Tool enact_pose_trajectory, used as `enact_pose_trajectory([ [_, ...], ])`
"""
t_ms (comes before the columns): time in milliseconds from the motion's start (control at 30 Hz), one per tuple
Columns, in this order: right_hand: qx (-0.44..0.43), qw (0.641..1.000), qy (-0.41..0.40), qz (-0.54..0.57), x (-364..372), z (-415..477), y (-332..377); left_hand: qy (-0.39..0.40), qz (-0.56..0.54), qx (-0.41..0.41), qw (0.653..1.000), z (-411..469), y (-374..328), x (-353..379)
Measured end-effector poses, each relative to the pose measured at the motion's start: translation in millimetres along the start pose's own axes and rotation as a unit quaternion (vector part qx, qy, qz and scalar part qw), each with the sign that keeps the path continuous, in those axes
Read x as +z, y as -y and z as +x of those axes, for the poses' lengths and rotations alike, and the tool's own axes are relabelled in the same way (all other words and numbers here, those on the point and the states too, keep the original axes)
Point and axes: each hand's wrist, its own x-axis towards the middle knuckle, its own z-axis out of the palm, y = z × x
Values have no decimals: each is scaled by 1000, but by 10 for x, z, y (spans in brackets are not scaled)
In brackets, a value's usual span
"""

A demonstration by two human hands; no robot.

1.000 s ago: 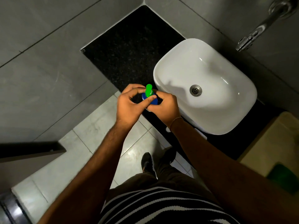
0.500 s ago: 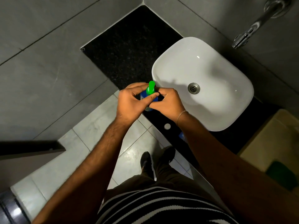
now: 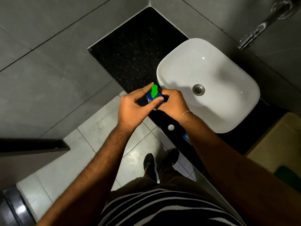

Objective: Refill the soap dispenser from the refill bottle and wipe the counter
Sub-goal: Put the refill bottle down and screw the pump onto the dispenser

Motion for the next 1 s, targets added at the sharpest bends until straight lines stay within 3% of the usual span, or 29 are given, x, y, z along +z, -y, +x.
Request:
enact_pose_trajectory([
  [100, 21, 1000, 6, 2, 10, 19, 0, -18, -13, 13, 1000, 2, -25, -19],
  [467, 10, 999, 48, -14, 132, 154, -89, 34, 2, -18, 999, 78, 192, -134],
  [633, 19, 997, 35, -73, 276, 345, -122, 43, 109, -49, 992, 305, 233, -89],
  [800, 50, 997, 8, -50, 452, 645, -167, 75, 236, -74, 966, 780, 337, -58],
  [1000, 92, 995, -15, -44, 570, 897, -199, 129, 291, -79, 945, 1368, 493, -1],
])
